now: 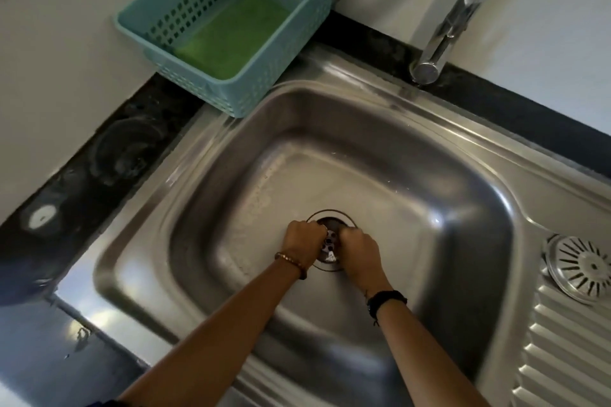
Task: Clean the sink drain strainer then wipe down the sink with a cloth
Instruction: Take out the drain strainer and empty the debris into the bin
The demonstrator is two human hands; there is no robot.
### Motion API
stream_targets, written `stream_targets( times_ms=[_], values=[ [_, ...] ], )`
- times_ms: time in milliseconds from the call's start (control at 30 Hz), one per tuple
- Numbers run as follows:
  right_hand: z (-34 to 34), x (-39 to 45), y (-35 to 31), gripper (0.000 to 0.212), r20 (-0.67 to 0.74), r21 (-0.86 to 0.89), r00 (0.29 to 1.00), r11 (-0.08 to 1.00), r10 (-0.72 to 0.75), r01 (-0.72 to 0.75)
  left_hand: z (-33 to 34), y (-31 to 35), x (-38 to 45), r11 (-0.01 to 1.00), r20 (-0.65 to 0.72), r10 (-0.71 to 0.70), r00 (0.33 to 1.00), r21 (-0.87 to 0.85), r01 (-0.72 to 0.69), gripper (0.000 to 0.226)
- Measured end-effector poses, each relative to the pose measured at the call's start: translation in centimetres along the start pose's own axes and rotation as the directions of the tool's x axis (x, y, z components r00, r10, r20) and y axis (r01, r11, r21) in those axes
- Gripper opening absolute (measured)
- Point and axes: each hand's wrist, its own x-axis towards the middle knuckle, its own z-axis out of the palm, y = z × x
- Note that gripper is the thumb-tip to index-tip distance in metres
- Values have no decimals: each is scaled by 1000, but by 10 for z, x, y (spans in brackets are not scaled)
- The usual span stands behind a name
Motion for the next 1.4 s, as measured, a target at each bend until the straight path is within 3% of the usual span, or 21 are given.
stream_targets(
  times_ms=[100,200,300,433,600,700,800,833,1000,1200,1267,1400],
  values=[
    [-19,-8,8,14,-86,322,983,939,159,-124,-12,-4,-8,990,-25,-87,996,-113,83,22],
    [-52,-23,-3,15,-70,658,957,734,282,-169,-45,-13,-30,925,-56,-188,981,-345,158,22],
    [-81,-48,-34,11,-64,871,947,481,315,-101,-76,-24,-76,802,-103,-299,949,-565,192,17],
    [-107,-101,-97,10,-8,975,988,221,155,-27,-89,-48,-175,627,-188,-423,886,-767,137,14],
    [-86,-194,-201,18,89,989,983,132,-161,-67,-50,-94,-321,440,-202,-586,784,-893,99,19],
    [-41,-251,-267,15,221,968,919,190,-325,-166,-1,-123,-413,225,-143,-736,662,-973,40,21],
    [13,-295,-320,18,345,926,823,306,-451,-220,57,-144,-493,-47,39,-878,477,-999,-4,17],
    [32,-308,-337,17,387,906,789,354,-477,-231,78,-151,-515,-131,108,-890,444,-991,-22,18],
    [132,-338,-406,15,537,787,697,579,-476,-212,174,-192,-563,-402,344,-856,385,-912,-79,17],
    [299,-285,-442,14,599,592,710,802,-371,-81,325,-249,-516,-651,597,-741,308,-751,-108,14],
    [363,-256,-446,10,604,521,722,853,-338,-37,381,-269,-488,-711,661,-696,282,-689,-139,17],
    [492,-199,-447,17,646,397,682,914,-343,84,489,-307,-419,-762,726,-647,234,-632,-144,22]
  ],
)
